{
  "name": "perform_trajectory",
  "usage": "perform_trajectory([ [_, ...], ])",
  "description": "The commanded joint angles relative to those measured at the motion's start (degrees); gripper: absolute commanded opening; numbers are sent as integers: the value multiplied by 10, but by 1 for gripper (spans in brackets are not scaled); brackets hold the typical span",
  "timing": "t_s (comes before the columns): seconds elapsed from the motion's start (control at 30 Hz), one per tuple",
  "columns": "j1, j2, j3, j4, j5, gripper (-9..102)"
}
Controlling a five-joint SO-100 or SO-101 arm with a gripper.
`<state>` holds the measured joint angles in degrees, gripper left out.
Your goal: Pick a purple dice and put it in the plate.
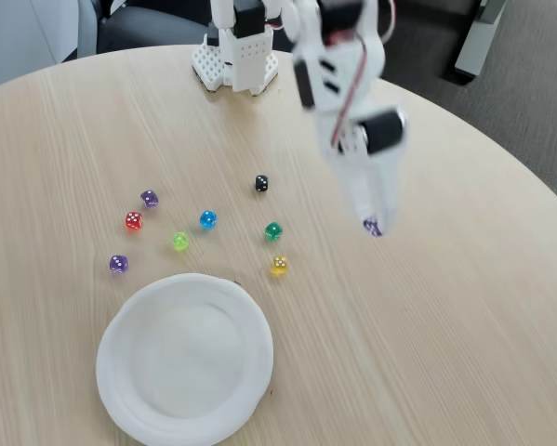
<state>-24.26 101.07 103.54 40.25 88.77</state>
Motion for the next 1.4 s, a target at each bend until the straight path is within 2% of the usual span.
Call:
perform_trajectory([
  [0.0, -32, -18, -21, -4, 18, 0],
  [0.23, -105, -61, -21, -5, 8, 0],
  [0.47, -92, -62, -11, -5, -23, 0],
  [0.77, 81, -54, -11, 0, -31, 0],
  [1.37, 329, -52, -11, 2, -89, 0],
])
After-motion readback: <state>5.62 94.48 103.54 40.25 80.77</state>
